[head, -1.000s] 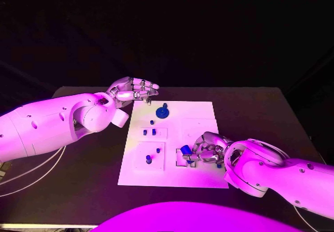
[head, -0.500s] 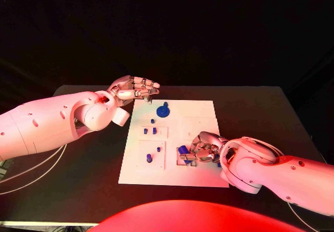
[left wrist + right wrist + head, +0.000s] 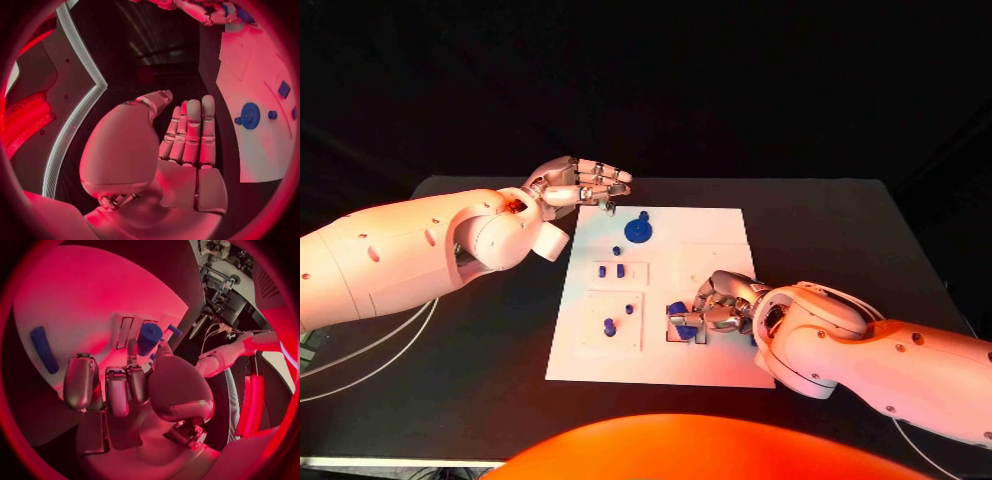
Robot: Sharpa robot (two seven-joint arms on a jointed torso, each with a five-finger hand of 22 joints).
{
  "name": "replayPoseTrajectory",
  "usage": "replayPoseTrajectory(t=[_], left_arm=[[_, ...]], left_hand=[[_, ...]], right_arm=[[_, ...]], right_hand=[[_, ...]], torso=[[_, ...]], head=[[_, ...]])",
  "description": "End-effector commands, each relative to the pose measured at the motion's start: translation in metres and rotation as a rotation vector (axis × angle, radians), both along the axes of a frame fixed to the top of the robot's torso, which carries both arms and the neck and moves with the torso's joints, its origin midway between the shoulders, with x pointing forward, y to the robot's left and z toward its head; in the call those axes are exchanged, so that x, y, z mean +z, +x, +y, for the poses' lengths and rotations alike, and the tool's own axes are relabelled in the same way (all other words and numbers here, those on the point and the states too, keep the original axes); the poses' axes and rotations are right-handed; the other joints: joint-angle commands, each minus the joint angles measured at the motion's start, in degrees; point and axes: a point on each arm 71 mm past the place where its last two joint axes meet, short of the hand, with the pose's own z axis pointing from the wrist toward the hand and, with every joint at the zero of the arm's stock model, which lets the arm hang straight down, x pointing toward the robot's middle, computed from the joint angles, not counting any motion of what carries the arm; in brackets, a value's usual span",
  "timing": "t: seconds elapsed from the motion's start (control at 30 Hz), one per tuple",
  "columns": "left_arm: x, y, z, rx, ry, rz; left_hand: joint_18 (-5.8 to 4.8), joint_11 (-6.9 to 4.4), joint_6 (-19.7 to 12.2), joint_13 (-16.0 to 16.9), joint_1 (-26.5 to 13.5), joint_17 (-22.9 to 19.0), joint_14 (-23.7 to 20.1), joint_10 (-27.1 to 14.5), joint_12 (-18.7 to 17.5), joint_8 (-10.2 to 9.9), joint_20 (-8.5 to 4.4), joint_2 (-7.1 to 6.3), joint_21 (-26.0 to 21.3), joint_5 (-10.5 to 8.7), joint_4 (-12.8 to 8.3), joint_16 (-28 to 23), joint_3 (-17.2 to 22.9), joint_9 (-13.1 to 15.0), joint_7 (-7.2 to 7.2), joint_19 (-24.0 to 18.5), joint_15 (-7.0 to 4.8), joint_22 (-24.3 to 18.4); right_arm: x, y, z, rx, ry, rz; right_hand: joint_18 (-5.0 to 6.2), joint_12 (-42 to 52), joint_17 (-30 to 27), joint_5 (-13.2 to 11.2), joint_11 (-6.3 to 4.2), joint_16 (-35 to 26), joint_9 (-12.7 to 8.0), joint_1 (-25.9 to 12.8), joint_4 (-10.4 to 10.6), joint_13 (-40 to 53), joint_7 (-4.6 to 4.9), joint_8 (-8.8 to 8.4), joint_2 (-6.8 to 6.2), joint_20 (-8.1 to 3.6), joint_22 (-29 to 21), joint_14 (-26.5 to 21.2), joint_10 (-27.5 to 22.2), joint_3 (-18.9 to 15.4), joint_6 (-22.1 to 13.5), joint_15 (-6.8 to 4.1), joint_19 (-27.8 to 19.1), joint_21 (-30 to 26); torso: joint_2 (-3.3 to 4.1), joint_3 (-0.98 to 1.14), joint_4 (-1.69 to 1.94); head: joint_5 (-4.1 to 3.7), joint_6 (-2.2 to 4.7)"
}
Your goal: Assemble the parts on the task board
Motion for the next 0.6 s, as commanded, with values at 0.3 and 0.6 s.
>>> replayPoseTrajectory(t=[0.3,0.6], left_arm=[[0.0008,-0.0009,-0.0019,-0.018,-0.01,0.004],[0.0009,-0.001,-0.0005,-0.015,-0.009,0.004]], left_hand=[[0.74,0.07,-0.44,0.08,-0.04,-0.06,-0.35,-0.32,0.27,0.43,0.15,0.51,-0.38,0.32,-0.11,0.38,-0.15,-0.08,0.17,-0.17,-0.08,-0.09],[0.74,0.07,-0.44,0.08,-0.04,-0.06,-0.35,-0.32,0.27,0.43,0.15,0.51,-0.38,0.32,-0.11,0.38,-0.15,-0.08,0.17,-0.17,-0.08,-0.09]], right_arm=[[0.0036,0.0004,0.0009,0.004,-0.018,-0.066],[0.0067,-0.0063,-0.0028,0.024,0.007,-0.084]], right_hand=[[-0.53,-0.73,11.16,-5.27,-0.35,-0.08,0.55,-8.58,0.05,7.14,0.09,0.75,-5.66,-0.44,10.54,5.39,0.68,3.42,-0.96,-0.28,1.47,-0.64],[-0.57,-0.57,11.33,-2.32,-0.35,-0.04,0.6,-3.28,-0.23,7.49,0.11,0.94,-3.15,-0.38,10.61,5.44,0.91,6.07,-1.04,-0.23,1.58,-0.34]], torso=[[-0.03,0.04,-0.05],[-0.01,0.05,-0.03]], head=[[0.0,-0.18],[0.07,-0.27]])
